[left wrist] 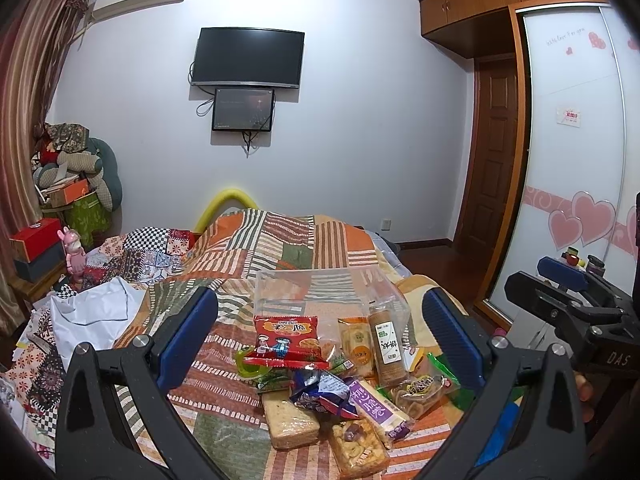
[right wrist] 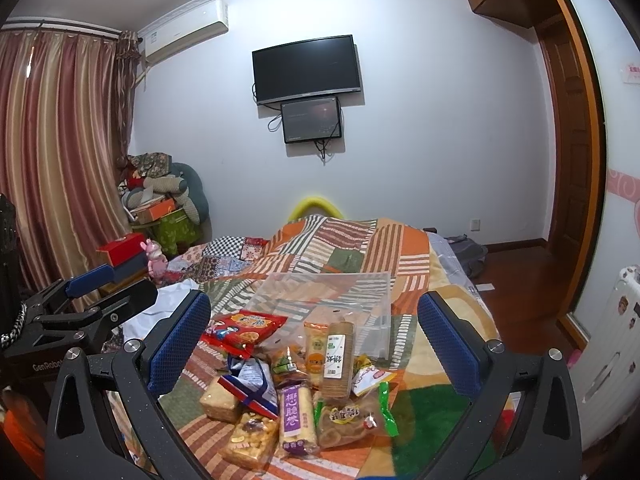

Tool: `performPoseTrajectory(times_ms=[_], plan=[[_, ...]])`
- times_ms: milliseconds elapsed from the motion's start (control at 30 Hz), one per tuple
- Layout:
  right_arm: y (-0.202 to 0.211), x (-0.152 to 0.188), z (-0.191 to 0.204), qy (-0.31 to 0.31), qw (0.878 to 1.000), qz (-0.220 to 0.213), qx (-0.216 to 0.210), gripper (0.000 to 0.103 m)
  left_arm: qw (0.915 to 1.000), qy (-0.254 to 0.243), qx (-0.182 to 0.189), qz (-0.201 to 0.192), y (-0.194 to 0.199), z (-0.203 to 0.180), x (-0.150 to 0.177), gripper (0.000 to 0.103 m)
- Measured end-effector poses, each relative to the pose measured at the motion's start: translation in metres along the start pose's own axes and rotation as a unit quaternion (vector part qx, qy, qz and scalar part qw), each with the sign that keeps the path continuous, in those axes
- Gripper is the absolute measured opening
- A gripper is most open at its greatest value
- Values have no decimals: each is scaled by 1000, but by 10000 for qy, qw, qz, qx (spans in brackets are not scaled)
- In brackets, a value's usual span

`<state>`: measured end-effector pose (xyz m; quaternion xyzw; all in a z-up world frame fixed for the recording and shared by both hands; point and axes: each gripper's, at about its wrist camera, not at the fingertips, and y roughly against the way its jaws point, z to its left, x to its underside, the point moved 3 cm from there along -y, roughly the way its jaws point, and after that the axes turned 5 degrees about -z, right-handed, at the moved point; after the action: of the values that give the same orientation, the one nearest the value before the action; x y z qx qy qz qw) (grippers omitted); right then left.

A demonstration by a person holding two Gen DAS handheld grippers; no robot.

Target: Organize snacks

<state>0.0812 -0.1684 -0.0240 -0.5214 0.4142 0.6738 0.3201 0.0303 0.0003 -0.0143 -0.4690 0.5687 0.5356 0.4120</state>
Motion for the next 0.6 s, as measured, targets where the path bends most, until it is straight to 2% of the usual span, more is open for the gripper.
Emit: performPoseTrajectory(times_ms=[400,600], plan=[[-10,5,-2,-11,9999,129,-26,103,10000,6,-13,32,-7,5,0,103],[-28,17,-10,-34,9992,397,8,103,9995,123,-35,281,-30,17,8,102]])
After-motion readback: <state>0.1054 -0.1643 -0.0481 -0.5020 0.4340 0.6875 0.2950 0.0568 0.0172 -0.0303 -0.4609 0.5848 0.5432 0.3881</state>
